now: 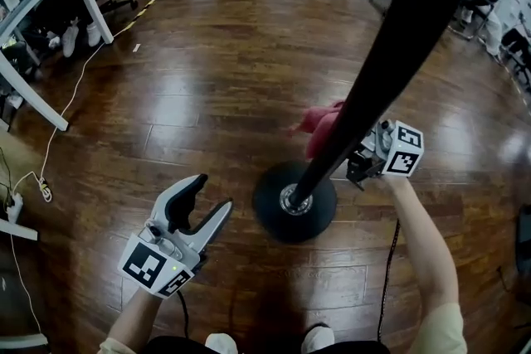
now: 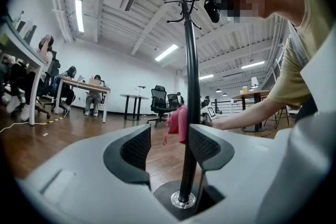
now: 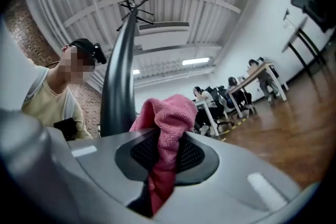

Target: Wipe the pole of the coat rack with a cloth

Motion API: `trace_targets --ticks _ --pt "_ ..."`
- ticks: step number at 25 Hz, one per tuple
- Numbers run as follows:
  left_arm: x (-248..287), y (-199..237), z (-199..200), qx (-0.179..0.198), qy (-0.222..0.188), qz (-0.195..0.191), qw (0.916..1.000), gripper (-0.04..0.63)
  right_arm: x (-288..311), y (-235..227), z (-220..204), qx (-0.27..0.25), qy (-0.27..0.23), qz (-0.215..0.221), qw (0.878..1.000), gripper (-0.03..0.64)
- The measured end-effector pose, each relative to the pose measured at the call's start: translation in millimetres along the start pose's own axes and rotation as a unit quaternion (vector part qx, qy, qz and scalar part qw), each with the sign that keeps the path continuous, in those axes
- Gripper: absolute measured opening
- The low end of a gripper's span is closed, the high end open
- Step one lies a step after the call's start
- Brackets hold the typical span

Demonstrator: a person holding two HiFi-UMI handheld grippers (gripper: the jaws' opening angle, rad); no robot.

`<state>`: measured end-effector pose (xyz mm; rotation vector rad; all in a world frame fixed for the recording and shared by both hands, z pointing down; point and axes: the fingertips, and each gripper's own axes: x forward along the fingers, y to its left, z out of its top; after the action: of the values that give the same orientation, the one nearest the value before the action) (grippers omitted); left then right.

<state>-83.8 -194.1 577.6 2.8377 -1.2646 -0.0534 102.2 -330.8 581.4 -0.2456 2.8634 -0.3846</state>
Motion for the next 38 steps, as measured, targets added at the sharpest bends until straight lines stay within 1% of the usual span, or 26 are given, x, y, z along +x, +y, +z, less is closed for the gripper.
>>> trace_targets --ticks 2,5,9,12,15,18,21,23,24,25,26,28,29,31,33,35,36,37,38 --pt "-2 5 -10 -0.006 0.005 0.006 1.0000 0.216 -14 -18 -56 0.040 0.016 -0.028 0.999 0.038" --pt "0 7 -20 -0.005 0.007 0.009 0.9999 0.216 -34 -41 -124 0.094 0.015 -0.064 0.993 0.038" --pt "15 0 -31 0.003 0.014 -0.001 0.9999 0.216 -54 -63 -189 0.138 0.025 -0.103 0.985 0.038" --pt "25 -9 -40 0.005 0.021 -0.014 0.9997 0.216 -65 -79 -233 0.164 0.046 -0.131 0.977 0.037" --pt "28 -19 -51 0.011 0.037 -0.033 0.9987 0.216 -73 -93 -279 0.198 0.080 -0.156 0.964 0.035" --pt "25 -27 -58 0.017 0.049 -0.041 0.9978 0.216 -81 -103 -317 0.202 0.141 -0.180 0.952 0.034" --pt "24 -29 -60 0.022 0.060 -0.045 0.9970 0.216 -88 -114 -342 0.179 0.201 -0.208 0.940 0.034" --pt "23 -28 -61 0.024 0.066 -0.046 0.9965 0.216 -94 -120 -361 0.153 0.262 -0.230 0.925 0.032" --pt "22 -27 -62 0.026 0.068 -0.046 0.9963 0.216 -96 -122 -368 0.146 0.285 -0.241 0.916 0.032" --pt "21 -27 -61 0.028 0.072 -0.045 0.9960 0.216 -97 -124 -372 0.146 0.297 -0.251 0.910 0.034" --pt "21 -26 -58 0.031 0.075 -0.045 0.9956 0.218 -98 -124 -373 0.152 0.298 -0.260 0.906 0.034" --pt "23 -22 -44 0.037 0.074 -0.047 0.9954 0.220 -103 -116 -359 0.165 0.280 -0.275 0.905 0.034" --pt "25 -19 -32 0.039 0.069 -0.047 0.9958 0.221 -107 -108 -345 0.162 0.270 -0.278 0.908 0.035" --pt "27 -17 -8 0.038 0.059 -0.041 0.9967 0.221 -114 -78 -308 0.126 0.261 -0.271 0.918 0.037" --pt "28 -16 11 0.030 0.053 -0.030 0.9977 0.221 -114 -39 -251 0.057 0.259 -0.258 0.929 0.037" --pt "32 -13 23 0.013 0.042 -0.021 0.9988 0.222 -104 -3 -172 -0.035 0.248 -0.250 0.935 0.037" --pt "33 -10 27 0.001 0.032 -0.015 0.9994 0.231 -93 15 -129 -0.088 0.240 -0.245 0.935 0.037" --pt "32 -6 28 -0.012 0.019 -0.008 0.9997 0.231 -79 35 -86 -0.146 0.234 -0.238 0.931 0.038" --pt "31 -3 26 -0.024 0.003 0.000 0.9997 0.232 -62 54 -44 -0.208 0.230 -0.228 0.923 0.038"
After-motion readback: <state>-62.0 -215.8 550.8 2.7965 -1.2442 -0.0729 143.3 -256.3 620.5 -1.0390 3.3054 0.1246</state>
